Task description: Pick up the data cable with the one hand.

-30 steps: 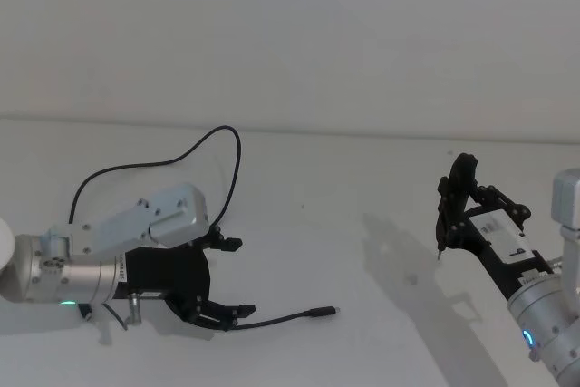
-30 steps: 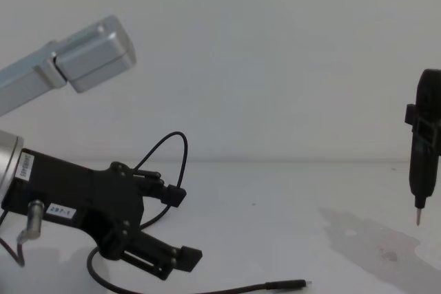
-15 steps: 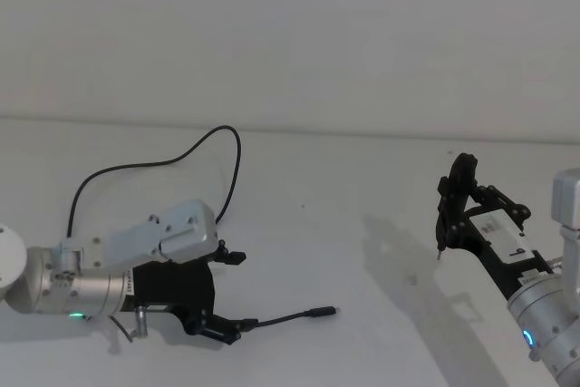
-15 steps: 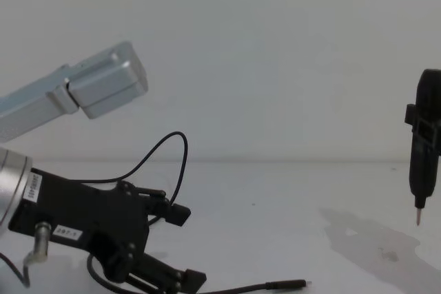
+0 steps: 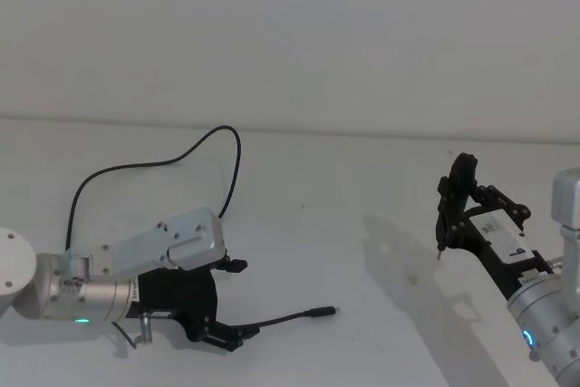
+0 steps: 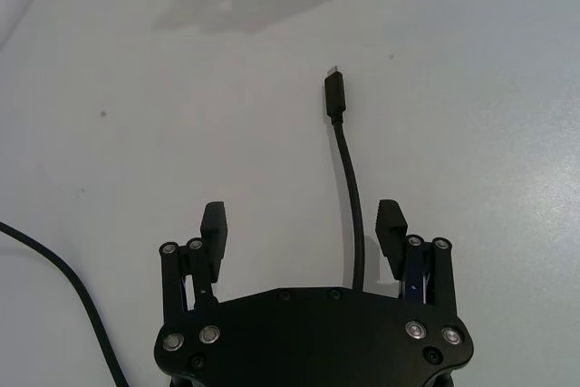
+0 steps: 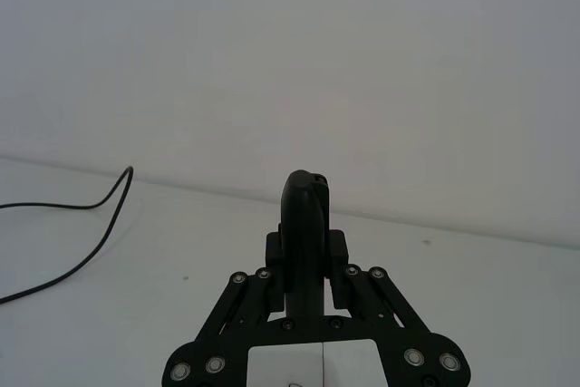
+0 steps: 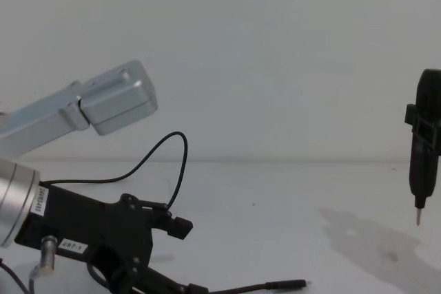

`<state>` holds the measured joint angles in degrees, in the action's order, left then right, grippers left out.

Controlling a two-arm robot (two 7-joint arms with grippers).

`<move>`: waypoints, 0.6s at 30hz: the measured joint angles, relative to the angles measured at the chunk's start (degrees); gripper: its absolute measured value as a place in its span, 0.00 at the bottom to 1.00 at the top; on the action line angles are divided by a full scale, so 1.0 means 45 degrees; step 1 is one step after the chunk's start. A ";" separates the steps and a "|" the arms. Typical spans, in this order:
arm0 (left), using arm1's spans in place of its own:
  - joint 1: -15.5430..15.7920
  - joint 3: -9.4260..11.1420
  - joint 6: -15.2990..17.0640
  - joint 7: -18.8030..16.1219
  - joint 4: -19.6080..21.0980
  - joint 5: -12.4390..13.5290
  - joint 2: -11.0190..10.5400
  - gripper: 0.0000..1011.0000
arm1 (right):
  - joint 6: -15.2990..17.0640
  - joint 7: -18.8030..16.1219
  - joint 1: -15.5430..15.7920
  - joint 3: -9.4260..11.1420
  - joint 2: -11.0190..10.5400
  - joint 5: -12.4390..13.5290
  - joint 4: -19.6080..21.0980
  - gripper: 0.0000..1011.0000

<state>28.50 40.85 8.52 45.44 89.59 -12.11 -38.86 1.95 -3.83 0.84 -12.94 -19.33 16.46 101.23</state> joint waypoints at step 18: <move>0.0066 0.0079 0.0515 -0.0131 -0.0197 0.0107 0.0214 0.99 | 0.0000 0.0000 0.0000 0.0000 0.0000 0.0000 0.0000 0.27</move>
<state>28.80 41.21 10.83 44.85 88.70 -11.62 -37.89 1.95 -3.83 0.84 -12.94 -19.33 16.46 101.23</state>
